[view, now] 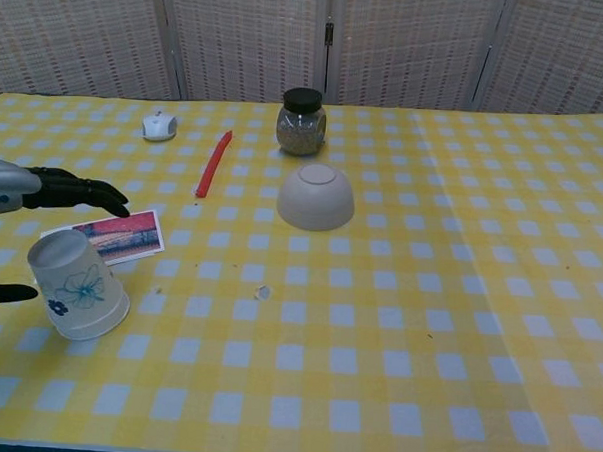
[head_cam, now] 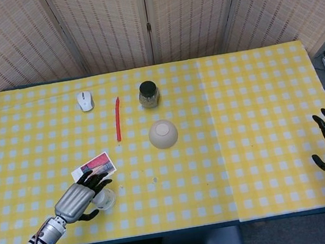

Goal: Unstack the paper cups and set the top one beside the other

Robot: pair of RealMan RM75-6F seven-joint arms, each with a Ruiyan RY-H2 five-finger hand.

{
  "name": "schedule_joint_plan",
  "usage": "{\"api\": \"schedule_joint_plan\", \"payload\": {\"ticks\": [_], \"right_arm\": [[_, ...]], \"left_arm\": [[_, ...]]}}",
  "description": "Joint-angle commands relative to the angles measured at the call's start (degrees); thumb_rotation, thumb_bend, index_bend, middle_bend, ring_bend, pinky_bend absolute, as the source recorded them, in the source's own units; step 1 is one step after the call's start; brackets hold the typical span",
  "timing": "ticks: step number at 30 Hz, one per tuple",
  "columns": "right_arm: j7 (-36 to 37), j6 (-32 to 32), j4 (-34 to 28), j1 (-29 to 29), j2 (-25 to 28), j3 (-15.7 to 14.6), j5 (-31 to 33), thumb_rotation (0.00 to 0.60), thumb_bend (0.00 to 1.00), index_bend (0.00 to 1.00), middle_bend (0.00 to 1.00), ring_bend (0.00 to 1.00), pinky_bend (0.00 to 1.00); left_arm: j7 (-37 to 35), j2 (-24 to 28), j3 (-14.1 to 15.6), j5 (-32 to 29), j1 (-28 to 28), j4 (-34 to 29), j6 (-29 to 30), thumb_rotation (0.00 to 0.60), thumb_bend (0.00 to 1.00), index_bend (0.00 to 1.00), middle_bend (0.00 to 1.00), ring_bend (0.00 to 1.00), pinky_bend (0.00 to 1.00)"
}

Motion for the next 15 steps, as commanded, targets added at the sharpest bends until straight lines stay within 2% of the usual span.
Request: {"api": "schedule_joint_plan", "payload": {"ticks": [1,11,15], "right_arm": [[0.3,-0.06,0.26,-0.09,-0.13,-0.09,0.07,0.6,0.29,0.0,0.0,0.09,0.0],[1.3,-0.48,1.28,0.03,-0.68,-0.11,0.17,0.6,0.29,0.0,0.0,0.09,0.0],[1.63,-1.21,1.45,0.29,-0.72,-0.18,0.34,0.6,0.29,0.0,0.0,0.09,0.0]], "left_arm": [[0.89,-0.84,-0.14,-1.05,-0.24,0.49,-0.09,0.6,0.35,0.18,0.08,0.15,0.04],[2.1,0.32,0.03,-3.33,-0.75,-1.21,-0.19,0.6,0.35,0.23,0.09,0.16,0.04],[2.3,0.7,0.07,-3.95,-1.08,-1.79,-0.41,0.6,0.38,0.25,0.1,0.17,0.04]]}}
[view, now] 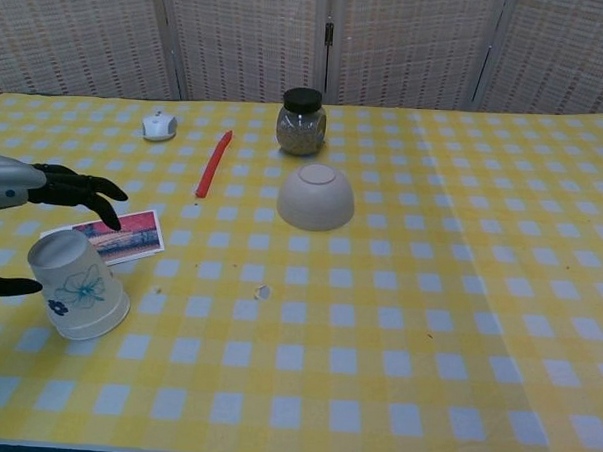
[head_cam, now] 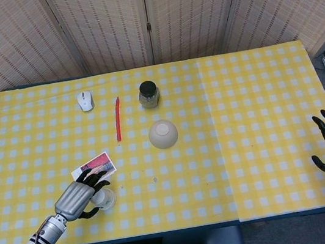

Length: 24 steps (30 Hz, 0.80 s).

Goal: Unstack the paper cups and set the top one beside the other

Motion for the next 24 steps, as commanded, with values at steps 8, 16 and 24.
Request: {"api": "schedule_joint_plan", "payload": {"ticks": [8,16,24], "right_arm": [[0.3,-0.65,0.08,0.36,0.02,0.03,0.14,0.6,0.29,0.0,0.0,0.09,0.0],[0.1,-0.78,-0.02,0.39,-0.11,-0.07,0.2,0.6,0.29,0.0,0.0,0.09,0.0],[-0.01,-0.51,-0.13,0.23,-0.1,-0.08,0.25,0.6,0.29,0.0,0.0,0.09,0.0]], "left_arm": [[0.61,0.34,0.0,-1.52,-0.7,-0.34,-0.48,0.6,0.41,0.27,0.11,0.17,0.05],[0.4,0.03,0.36,-1.56,-0.87,-0.01,-0.11,0.6,0.41,0.3,0.13,0.18,0.05],[-0.06,-0.06,0.55,-1.37,-0.9,0.26,0.65,0.6,0.41,0.34,0.14,0.19,0.06]]}}
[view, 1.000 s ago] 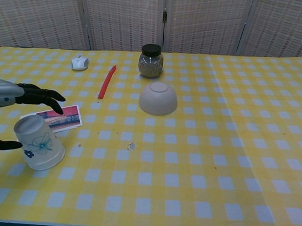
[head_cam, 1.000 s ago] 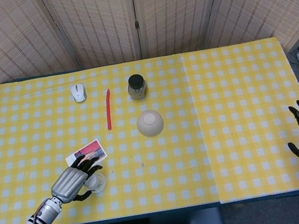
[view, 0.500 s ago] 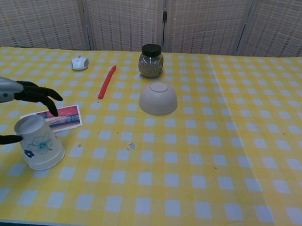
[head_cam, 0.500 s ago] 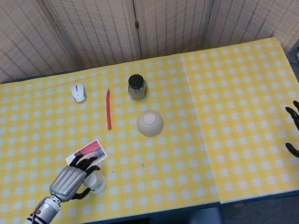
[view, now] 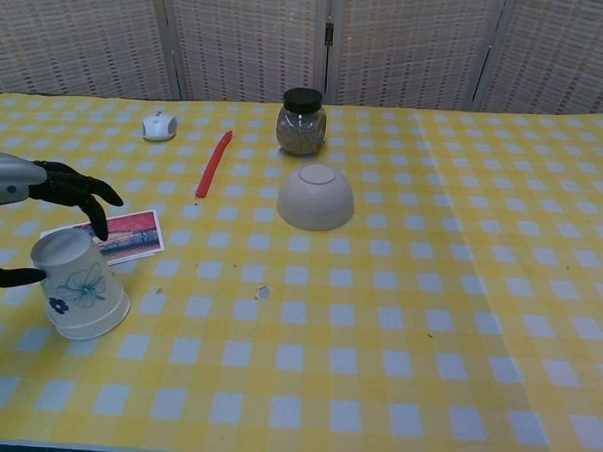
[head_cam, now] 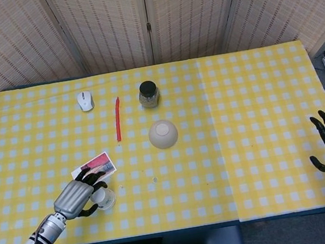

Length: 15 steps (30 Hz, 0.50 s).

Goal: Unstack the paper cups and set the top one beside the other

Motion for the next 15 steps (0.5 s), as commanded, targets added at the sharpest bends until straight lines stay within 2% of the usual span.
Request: {"api": "schedule_joint_plan", "payload": {"ticks": [1,15], "right_arm": [[-0.01,0.03,-0.01,-0.03,-0.01,-0.01,0.01,0.6,0.29,0.0,0.0,0.09,0.0],[0.2,0.14,0.11,-0.06,-0.06,0.03,-0.01,0.6,0.29,0.0,0.0,0.09,0.0]], "left_arm": [[-0.14,0.03,0.09,0.11,0.02,0.04,0.21,0.6,0.41,0.34,0.15,0.19,0.06],[-0.12,1.06,0.13,1.36,0.63,-1.07,3.16,0.6,0.41,0.4,0.17,0.21,0.06]]}}
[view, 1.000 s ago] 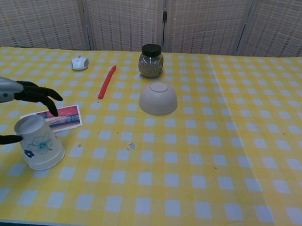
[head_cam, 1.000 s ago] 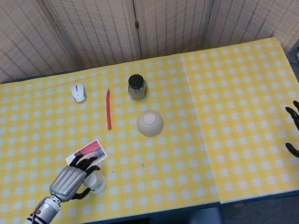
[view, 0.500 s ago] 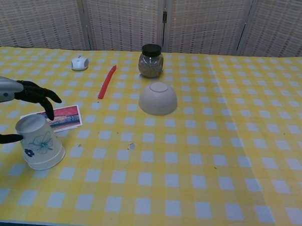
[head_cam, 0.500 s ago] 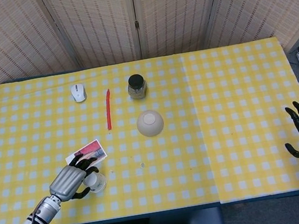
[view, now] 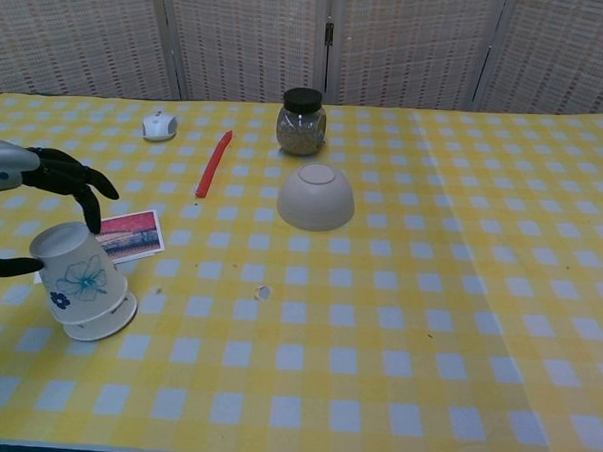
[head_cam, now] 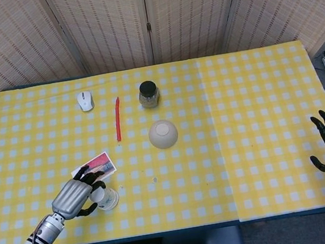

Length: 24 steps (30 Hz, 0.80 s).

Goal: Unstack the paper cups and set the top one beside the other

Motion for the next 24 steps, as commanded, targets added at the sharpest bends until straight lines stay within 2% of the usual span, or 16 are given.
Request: {"api": "schedule_joint_plan", "payload": {"ticks": [1,15,24], "right_arm": [[0.0,0.02,0.0,-0.02,0.03,0.01,0.03,0.6,0.29,0.0,0.0,0.09,0.0],[-0.01,0.15,-0.19,-0.11,0.15,-0.01,-0.02,0.6,0.29,0.0,0.0,0.09,0.0],[-0.18,0.15,-0.4,-0.07,0.21,-0.08,-0.24,0.6,0.29,0.0,0.0,0.09,0.0]], "left_arm": [[0.03,0.33,-0.12,0.26,0.2,-0.33,0.72,0.6,0.41,0.4,0.18,0.21,0.06],[-0.71,5.73,-2.07,1.65,1.99,-4.78,7.46,0.6,0.41,0.41,0.18,0.22,0.06],[-1.37,9.7,-2.17,1.93,4.15,-6.91,10.74,0.6,0.41,0.41,0.18,0.21,0.06]]}}
